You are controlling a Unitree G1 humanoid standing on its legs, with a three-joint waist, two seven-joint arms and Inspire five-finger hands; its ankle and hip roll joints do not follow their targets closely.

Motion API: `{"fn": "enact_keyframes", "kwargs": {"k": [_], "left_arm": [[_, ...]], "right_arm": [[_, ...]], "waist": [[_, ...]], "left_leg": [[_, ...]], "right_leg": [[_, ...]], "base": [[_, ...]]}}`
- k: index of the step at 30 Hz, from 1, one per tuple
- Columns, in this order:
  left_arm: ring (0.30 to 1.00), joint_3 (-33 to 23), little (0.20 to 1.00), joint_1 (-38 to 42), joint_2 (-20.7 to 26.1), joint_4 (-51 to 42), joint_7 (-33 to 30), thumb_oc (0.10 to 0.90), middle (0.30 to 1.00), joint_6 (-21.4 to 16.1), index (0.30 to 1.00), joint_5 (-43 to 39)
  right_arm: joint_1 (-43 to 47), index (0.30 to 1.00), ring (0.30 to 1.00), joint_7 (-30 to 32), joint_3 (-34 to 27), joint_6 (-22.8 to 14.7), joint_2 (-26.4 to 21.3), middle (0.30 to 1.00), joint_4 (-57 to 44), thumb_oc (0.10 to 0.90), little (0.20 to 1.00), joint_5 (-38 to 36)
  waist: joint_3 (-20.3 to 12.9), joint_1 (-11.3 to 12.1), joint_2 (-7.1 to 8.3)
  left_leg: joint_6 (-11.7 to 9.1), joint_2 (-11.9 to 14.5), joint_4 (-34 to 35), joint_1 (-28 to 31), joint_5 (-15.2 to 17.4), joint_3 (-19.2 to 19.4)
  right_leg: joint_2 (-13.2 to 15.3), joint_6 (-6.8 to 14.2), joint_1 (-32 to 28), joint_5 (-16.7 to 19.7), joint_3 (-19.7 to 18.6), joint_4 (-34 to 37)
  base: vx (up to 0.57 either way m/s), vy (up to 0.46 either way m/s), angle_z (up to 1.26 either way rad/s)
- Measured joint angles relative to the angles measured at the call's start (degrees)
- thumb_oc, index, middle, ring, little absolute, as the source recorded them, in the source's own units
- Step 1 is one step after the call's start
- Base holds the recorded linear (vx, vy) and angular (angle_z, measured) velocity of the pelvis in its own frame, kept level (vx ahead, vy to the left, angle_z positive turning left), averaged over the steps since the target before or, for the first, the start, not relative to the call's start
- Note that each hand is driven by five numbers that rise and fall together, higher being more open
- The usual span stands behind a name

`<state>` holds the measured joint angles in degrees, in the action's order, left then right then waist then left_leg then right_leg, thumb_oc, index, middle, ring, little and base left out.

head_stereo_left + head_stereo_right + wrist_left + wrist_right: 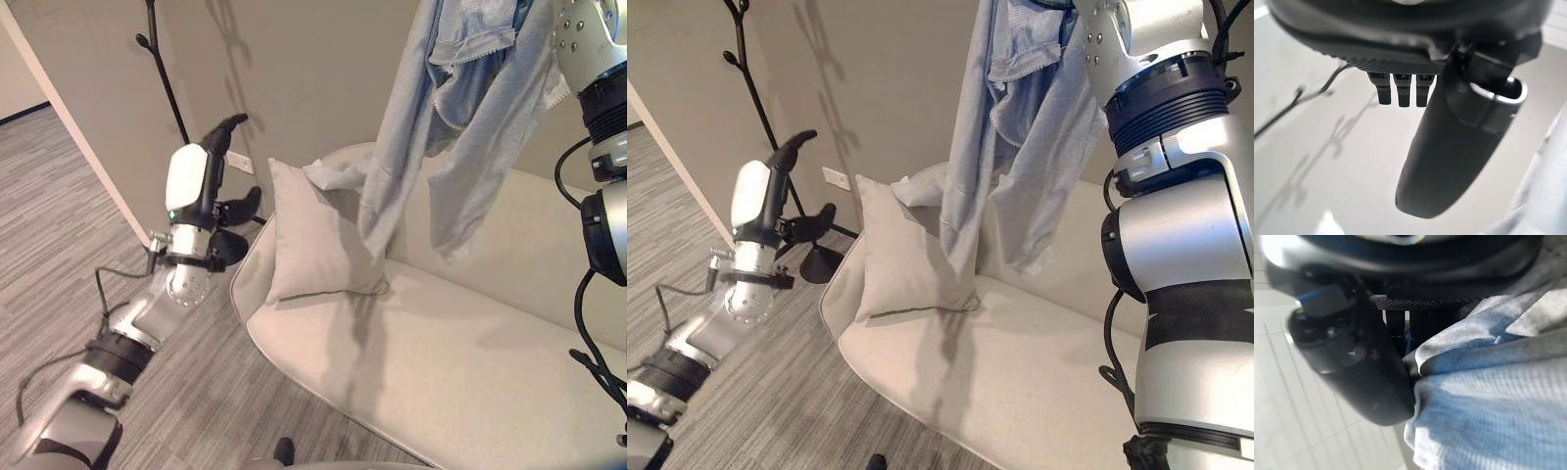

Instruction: Hang the clothes on the sofa on the clothes rack.

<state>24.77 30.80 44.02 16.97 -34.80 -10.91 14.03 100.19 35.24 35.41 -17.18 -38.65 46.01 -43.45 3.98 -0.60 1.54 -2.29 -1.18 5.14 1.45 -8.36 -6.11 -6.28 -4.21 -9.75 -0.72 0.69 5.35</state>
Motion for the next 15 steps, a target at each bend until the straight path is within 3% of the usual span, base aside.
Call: {"fn": "enact_keyframes", "kwargs": {"k": [6, 8, 11, 15], "left_arm": [[0.900, 4.10, 0.900, 7.11, -1.76, 1.61, 0.76, 0.800, 0.900, -0.36, 0.900, -1.28], [0.900, 4.36, 0.900, 7.18, -5.25, 1.61, 3.74, 0.800, 0.900, -2.10, 0.900, -8.85], [0.900, 5.42, 0.900, 6.57, -15.66, 4.28, 10.19, 0.800, 0.900, -3.96, 0.900, -28.08], [0.900, 7.06, 0.900, 2.69, -22.00, 5.19, 15.28, 0.800, 0.900, -3.78, 0.900, -38.39]], "right_arm": [[-5.02, 0.300, 0.300, -1.35, -1.70, -3.61, -0.70, 0.300, -20.74, 0.400, 0.300, 0.68], [-5.38, 0.300, 0.300, -1.81, -1.02, -4.01, -1.16, 0.300, -22.46, 0.400, 0.300, 2.12], [-5.42, 0.300, 0.300, -2.27, -0.36, -4.66, -1.49, 0.300, -22.48, 0.400, 0.300, 2.53], [-5.43, 0.300, 0.300, -2.41, 0.17, -4.55, -1.45, 0.300, -22.56, 0.400, 0.300, 2.38]], "waist": [[-0.33, -1.15, -0.39], [-0.67, -1.67, -0.48], [-1.40, -1.83, -0.81], [-1.63, -2.97, -0.92]], "left_leg": [[-0.03, 0.01, 0.00, -0.06, 0.03, 0.80], [-0.03, 0.02, 0.02, -0.04, 0.18, 1.16], [0.01, 0.02, 0.02, -0.04, 0.38, 1.45], [0.33, 0.23, 0.02, -0.19, 0.76, 2.70]], "right_leg": [[0.14, 0.02, 0.24, 0.03, -0.74, -0.01], [0.21, 0.05, 0.36, 0.06, -1.29, -0.02], [0.26, 0.10, 0.44, 0.09, -1.52, -0.01], [0.25, 0.18, 0.99, 0.15, -2.88, -0.01]], "base": [[0.03, 0.051, -0.08], [0.05, 0.063, -0.11], [0.05, 0.054, -0.08], [0.06, 0.053, -0.17]]}}
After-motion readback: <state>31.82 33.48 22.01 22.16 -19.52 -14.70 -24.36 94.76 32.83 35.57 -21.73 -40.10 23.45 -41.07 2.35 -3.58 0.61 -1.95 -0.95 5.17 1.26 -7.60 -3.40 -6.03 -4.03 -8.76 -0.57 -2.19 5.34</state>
